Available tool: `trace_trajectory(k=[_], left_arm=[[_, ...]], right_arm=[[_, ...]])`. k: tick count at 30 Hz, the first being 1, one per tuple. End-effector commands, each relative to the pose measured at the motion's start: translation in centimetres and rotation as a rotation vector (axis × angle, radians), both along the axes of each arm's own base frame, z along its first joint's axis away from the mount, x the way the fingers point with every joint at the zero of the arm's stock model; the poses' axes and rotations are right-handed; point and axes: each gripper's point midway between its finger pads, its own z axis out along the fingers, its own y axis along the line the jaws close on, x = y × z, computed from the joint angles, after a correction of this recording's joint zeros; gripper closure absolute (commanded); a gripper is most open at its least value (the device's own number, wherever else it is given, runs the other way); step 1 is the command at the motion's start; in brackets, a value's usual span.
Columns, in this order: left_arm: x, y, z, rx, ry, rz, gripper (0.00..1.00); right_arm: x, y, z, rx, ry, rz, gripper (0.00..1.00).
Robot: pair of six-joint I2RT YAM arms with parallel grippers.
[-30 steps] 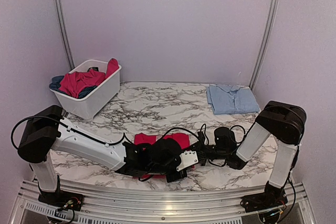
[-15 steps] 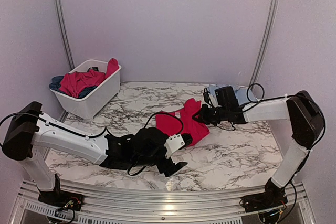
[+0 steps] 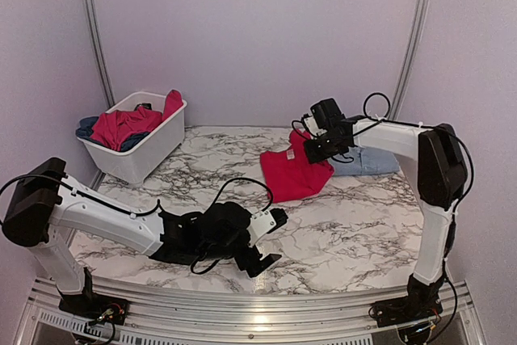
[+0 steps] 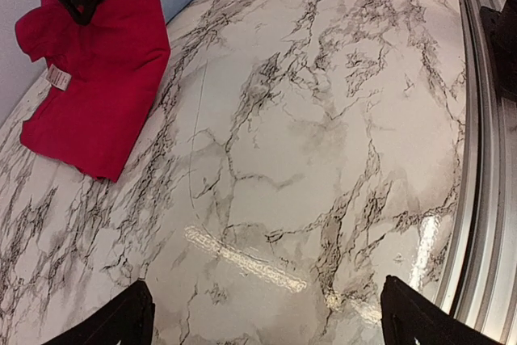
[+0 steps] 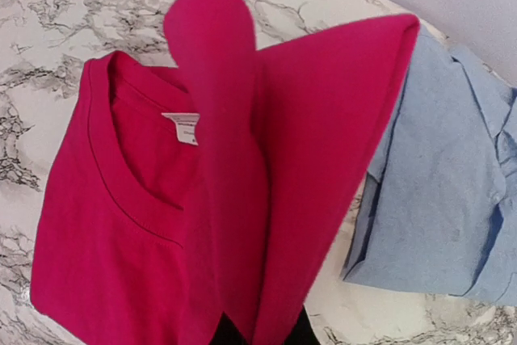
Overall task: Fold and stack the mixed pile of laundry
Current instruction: Place the square-folded T-shirt at the center of the board.
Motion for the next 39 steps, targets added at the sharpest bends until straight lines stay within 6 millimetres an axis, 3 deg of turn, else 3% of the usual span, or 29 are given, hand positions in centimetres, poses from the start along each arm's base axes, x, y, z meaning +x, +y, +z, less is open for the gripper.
trace_trajectory(k=[1,7,11,25,30,39], left_arm=[[0.4,0.6,1.3,-0.041,-0.012,0.027,0.01],[0.4,1.4,1.0,-0.040,-0.011,0.037,0.01],[0.4,1.6,0.7,-0.034,-0.014,0.038,0.01],[0.5,1.8,0.1,-0.017,-0.019,0.034,0.01],[0.6,1.7,-0.1,-0.014,-0.021,0.035,0.01],[0.8,1.6,-0.2,-0.005,-0.026,0.034,0.01]], right_arm=[[3.0,-3.3,4.0,-0.246,-0.114,-0.035,1.00],[5.4,-6.1,8.9,-0.280,-0.201,-0.096,1.00],[6.4,-7.5,11.0,-0.283,-0.236,-0.122,1.00],[8.0,-10.2,16.2,-0.325,-0.316,-0.166,1.00],[8.5,-11.4,15.8,-0.316,-0.303,-0.182,1.00],[10.1,-15.9,10.6,-0.305,-0.222,-0.227,1.00]])
